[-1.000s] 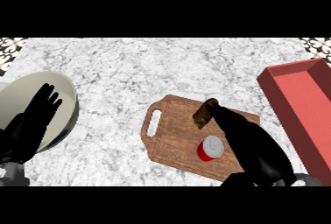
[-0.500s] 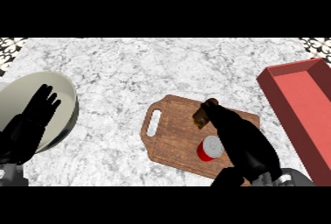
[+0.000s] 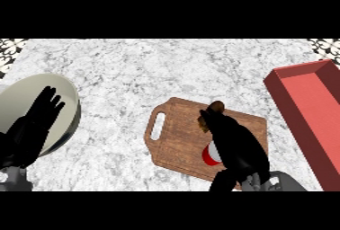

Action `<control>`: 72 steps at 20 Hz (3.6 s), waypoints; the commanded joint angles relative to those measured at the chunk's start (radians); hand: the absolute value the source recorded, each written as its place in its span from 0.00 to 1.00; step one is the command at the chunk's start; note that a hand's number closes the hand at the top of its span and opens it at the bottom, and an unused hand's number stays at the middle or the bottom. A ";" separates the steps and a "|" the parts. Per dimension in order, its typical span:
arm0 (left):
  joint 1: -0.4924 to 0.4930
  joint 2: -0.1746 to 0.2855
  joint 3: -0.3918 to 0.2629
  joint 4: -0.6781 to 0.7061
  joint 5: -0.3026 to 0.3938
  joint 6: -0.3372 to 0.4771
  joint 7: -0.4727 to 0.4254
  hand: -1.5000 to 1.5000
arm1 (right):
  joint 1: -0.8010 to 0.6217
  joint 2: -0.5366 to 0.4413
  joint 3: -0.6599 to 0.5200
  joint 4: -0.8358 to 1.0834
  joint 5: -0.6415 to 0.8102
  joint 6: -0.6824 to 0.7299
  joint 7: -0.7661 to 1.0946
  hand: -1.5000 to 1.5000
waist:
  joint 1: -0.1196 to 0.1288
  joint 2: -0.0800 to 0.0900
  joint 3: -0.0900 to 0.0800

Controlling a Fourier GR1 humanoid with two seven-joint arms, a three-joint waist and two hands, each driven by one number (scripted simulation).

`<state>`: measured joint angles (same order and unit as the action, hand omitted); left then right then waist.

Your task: Pick the can from the cutting board and place it in the cardboard box

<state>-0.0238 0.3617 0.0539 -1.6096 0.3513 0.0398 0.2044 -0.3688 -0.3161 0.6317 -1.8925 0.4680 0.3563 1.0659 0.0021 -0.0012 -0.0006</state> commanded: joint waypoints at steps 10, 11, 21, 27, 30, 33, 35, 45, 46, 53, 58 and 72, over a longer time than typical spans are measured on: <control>-0.036 -0.015 0.034 0.008 -0.021 -0.020 0.027 0.50 | 0.022 0.055 -0.042 0.058 0.048 0.142 0.078 0.00 | -0.003 0.001 0.000; -0.026 -0.040 0.011 0.018 -0.046 -0.009 0.006 0.50 | 0.045 0.071 -0.018 0.114 0.083 0.098 0.041 0.00 | -0.002 0.001 0.000; -0.034 -0.058 0.057 0.045 -0.060 -0.032 -0.002 0.50 | 0.081 0.126 -0.060 0.169 0.158 0.123 -0.026 0.00 | -0.002 0.001 0.000; 0.032 -0.025 0.113 -0.026 -0.020 -0.095 0.041 0.50 | 0.142 0.088 -0.118 0.088 0.174 0.195 -0.066 0.00 | -0.001 0.000 0.000; 0.021 -0.066 0.085 -0.012 -0.066 -0.101 0.019 0.50 | 0.110 0.154 -0.116 0.181 0.270 0.124 -0.140 1.00 | 0.000 0.001 0.001; 0.012 -0.037 0.133 -0.029 -0.029 -0.124 0.051 0.50 | 0.076 0.165 -0.116 0.176 0.293 0.145 -0.191 1.00 | 0.001 0.001 0.001; -0.002 -0.064 0.107 0.014 -0.056 -0.131 0.037 0.50 | 0.132 0.148 -0.083 0.240 0.359 0.071 -0.285 1.00 | 0.000 0.001 0.001; 0.025 -0.099 0.104 -0.052 -0.094 -0.109 0.043 0.50 | 0.019 0.192 -0.295 0.383 0.375 0.065 -0.280 1.00 | 0.010 0.003 0.001; -0.045 -0.098 0.105 -0.016 -0.099 -0.089 0.062 0.50 | -0.025 0.181 -0.354 0.431 0.356 0.070 -0.283 1.00 | 0.007 0.005 0.001; -0.037 -0.113 0.096 -0.009 -0.125 -0.086 0.053 0.50 | -0.167 0.138 -0.454 0.665 0.466 -0.099 -0.305 1.00 | 0.008 0.006 0.001; -0.040 -0.095 0.121 -0.030 -0.097 -0.111 0.083 0.50 | -0.202 0.172 -0.403 0.493 0.535 -0.055 -0.198 1.00 | 0.001 0.000 0.000; 0.014 -0.123 0.126 -0.016 -0.106 -0.122 0.038 0.50 | -0.353 0.097 -0.491 0.065 0.715 0.067 0.035 1.00 | -0.011 -0.005 -0.001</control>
<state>-0.0374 0.2554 0.1816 -1.6423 0.2457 -0.0693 0.2787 -0.6827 -0.2077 0.1828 -1.7372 1.1387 0.3587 0.9683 -0.0063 -0.0055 -0.0008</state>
